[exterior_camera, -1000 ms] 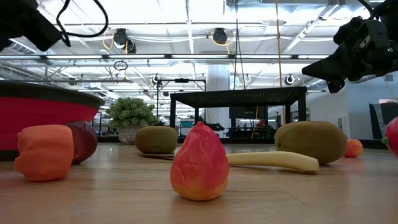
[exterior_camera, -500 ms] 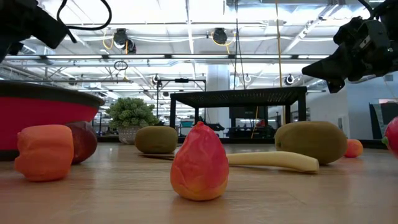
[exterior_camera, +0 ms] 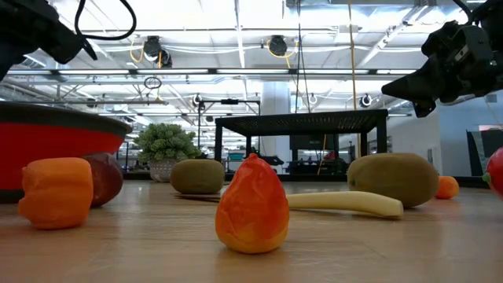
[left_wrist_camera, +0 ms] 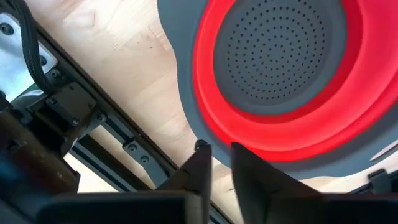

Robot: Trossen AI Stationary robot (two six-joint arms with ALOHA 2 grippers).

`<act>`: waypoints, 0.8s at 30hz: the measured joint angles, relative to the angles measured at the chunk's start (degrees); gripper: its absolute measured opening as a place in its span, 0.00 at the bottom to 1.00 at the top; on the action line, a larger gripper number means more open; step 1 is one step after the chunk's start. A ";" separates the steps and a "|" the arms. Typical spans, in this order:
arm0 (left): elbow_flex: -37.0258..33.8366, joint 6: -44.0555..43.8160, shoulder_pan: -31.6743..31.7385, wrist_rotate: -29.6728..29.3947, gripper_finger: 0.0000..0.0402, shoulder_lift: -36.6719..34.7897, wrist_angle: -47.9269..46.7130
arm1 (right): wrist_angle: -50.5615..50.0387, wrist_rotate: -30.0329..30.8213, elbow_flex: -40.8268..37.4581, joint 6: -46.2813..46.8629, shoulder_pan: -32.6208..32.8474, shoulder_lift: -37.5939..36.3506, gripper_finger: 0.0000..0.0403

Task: Pick & Place Fruit
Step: Put the red strainer bowl on the shelf

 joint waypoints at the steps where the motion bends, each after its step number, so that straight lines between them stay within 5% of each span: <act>1: 0.00 -0.43 0.00 -0.02 0.23 0.00 -0.04 | 0.00 0.00 0.00 0.00 0.02 0.00 0.00; 12: -0.02 1.32 0.00 -2.51 0.64 0.00 0.76 | 0.00 0.00 0.00 -0.02 0.00 0.00 0.00; 24: -0.02 -8.20 -1.92 -4.11 0.74 0.17 1.82 | 0.00 0.00 0.00 -0.04 0.02 0.00 0.00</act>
